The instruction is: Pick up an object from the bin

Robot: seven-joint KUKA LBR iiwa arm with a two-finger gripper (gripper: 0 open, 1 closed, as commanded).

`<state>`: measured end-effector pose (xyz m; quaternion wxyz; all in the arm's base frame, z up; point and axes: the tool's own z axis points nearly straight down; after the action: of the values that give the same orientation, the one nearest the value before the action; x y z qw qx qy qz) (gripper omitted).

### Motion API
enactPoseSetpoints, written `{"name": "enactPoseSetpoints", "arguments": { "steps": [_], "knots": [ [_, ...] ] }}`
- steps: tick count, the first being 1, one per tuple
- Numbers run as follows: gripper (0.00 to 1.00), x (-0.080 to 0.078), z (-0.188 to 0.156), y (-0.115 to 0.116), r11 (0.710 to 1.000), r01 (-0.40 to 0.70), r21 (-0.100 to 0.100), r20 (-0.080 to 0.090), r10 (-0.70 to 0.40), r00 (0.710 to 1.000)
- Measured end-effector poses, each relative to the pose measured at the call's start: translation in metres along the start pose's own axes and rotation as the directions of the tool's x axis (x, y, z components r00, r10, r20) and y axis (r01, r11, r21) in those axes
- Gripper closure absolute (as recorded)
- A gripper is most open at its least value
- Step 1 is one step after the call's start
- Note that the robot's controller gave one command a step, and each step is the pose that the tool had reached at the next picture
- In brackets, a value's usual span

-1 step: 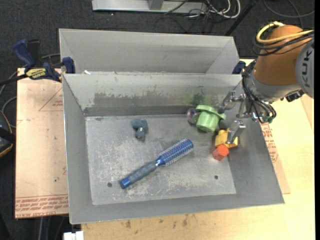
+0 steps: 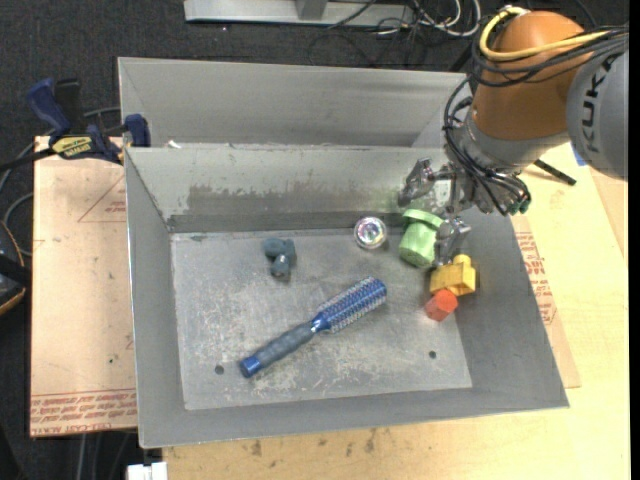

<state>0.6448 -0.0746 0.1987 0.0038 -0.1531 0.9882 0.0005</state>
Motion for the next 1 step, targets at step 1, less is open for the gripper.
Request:
{"name": "enactPoseSetpoints", "arguments": {
  "steps": [1],
  "knots": [
    [0.0, 0.0908, 0.0542, 0.033, 1.0, 0.021, -0.006, -0.016, -0.021, 1.0]
  ]
}}
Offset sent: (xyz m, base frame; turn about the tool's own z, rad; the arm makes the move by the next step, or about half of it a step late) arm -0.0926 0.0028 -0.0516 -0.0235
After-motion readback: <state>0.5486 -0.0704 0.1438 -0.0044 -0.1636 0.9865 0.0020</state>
